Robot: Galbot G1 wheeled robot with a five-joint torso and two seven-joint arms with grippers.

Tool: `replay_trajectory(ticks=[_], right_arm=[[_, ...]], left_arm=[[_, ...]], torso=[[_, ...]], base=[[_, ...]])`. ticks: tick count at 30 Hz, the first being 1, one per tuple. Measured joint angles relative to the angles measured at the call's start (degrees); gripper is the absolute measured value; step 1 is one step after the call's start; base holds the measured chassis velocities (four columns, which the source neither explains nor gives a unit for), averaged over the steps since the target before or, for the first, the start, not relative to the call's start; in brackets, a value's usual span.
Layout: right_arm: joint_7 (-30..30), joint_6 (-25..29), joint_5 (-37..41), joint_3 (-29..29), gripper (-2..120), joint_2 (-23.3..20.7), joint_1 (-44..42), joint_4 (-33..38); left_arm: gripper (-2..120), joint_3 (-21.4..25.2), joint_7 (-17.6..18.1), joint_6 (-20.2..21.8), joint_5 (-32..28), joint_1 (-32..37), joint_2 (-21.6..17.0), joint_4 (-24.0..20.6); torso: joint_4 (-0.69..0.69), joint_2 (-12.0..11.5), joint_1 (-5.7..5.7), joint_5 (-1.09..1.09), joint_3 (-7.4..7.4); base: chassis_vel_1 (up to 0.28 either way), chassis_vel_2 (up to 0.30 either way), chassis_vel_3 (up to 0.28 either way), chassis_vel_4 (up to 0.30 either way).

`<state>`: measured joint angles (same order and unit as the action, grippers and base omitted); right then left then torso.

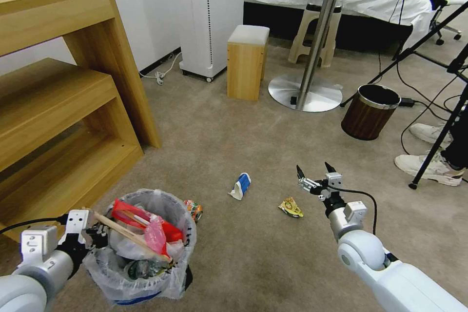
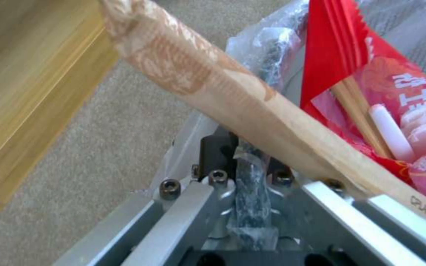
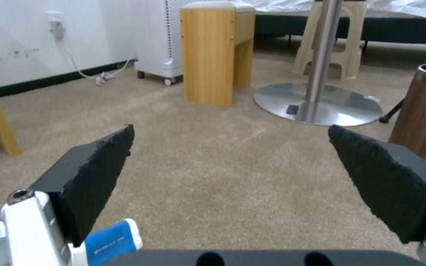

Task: Pick up the trash bin and place the garbage on the floor into it.

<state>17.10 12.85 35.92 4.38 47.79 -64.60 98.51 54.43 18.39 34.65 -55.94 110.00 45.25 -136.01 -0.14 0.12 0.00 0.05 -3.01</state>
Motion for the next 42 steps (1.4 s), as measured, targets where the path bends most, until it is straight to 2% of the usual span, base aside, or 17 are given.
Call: replay_trajectory(ticks=[6, 22, 30, 36, 42], right_arm=[[-0.34, 0.14, -0.01, -0.03, 100, 0.07, -0.12, -0.15], [-0.16, 2.53, -0.96, -2.68, 100, 1.02, 1.90, -1.43], [-0.75, 2.82, 0.09, -2.99, 100, 0.85, 2.57, -1.14], [-0.72, 2.73, -0.07, -3.00, 100, 1.21, 2.55, -1.15], [-0.40, 2.24, -0.23, -3.39, 100, 1.71, 2.88, -1.43]], left_arm=[[0, 0.09, -1.72, -0.12, 0.26, -0.32, -2.14, 1.35], [0, -1.07, -0.81, -0.84, -0.71, -3.43, -2.28, 4.54], [0, 1.12, -0.93, -0.75, -1.23, -3.67, -3.46, 8.41], [0, 2.51, -0.86, -0.97, -0.09, -3.02, -2.37, 10.39], [0, 6.19, -1.24, -1.89, 1.39, -0.86, 0.51, 10.75]], torso=[[0.00, 0.00, 0.00, -0.01, 0.00], [0.00, 0.00, 0.00, -0.01, 0.00], [0.00, 0.00, 0.00, -0.01, -0.01], [0.00, 0.00, 0.00, -0.02, -0.01], [0.01, 0.00, 0.00, -0.01, 0.00]], base=[[0.000, 0.000, 0.000, 0.000], [0.000, 0.000, 0.000, 0.000], [0.000, 0.000, 0.000, 0.000], [0.000, 0.000, 0.000, 0.000], [0.000, 0.000, 0.000, 0.000]])
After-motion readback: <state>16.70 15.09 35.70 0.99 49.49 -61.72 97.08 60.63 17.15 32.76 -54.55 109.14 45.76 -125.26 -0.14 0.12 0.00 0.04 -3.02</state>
